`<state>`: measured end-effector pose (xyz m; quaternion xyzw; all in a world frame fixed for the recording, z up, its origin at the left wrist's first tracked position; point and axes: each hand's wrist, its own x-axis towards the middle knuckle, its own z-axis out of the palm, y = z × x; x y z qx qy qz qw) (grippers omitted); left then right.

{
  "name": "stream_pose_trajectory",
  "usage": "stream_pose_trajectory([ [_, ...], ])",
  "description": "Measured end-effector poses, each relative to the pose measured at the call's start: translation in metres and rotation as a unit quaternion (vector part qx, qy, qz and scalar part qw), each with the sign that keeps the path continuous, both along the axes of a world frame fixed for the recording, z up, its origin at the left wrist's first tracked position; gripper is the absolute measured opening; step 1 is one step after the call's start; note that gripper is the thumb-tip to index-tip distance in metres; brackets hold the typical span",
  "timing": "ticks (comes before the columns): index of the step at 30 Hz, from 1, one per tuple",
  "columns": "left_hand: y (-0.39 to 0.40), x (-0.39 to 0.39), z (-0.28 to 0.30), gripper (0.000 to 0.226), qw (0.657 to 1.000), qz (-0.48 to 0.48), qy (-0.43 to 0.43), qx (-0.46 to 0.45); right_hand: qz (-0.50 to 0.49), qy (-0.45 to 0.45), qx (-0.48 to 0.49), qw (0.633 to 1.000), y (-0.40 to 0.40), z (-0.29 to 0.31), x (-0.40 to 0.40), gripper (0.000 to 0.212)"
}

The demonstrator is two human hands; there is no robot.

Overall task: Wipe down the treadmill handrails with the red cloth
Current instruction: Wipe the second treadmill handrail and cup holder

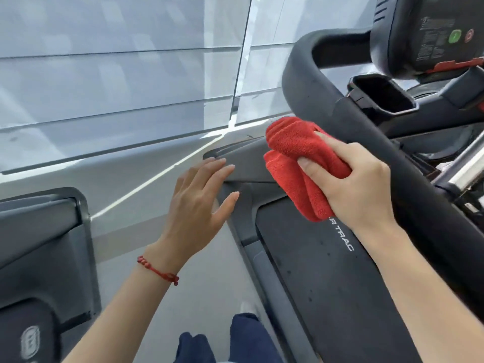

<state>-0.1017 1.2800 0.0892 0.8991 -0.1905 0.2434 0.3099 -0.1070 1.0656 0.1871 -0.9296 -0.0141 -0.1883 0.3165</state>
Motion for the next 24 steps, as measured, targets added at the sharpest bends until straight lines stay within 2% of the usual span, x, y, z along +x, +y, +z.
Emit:
stream_pose_trajectory([
  [3,0.018,-0.015,-0.023,0.042,1.0,0.014,0.013,0.022,-0.011,0.017,0.06,0.998,0.022,-0.034,-0.017,0.041],
  [13,0.029,-0.068,-0.087,0.045,0.991,0.023,0.081,0.099,-0.089,0.063,0.172,0.979,0.058,-0.137,-0.079,0.045],
  [24,-0.019,-0.111,-0.146,0.05,0.972,-0.004,0.179,0.15,-0.164,0.08,0.187,0.965,0.008,-0.212,-0.145,0.046],
])
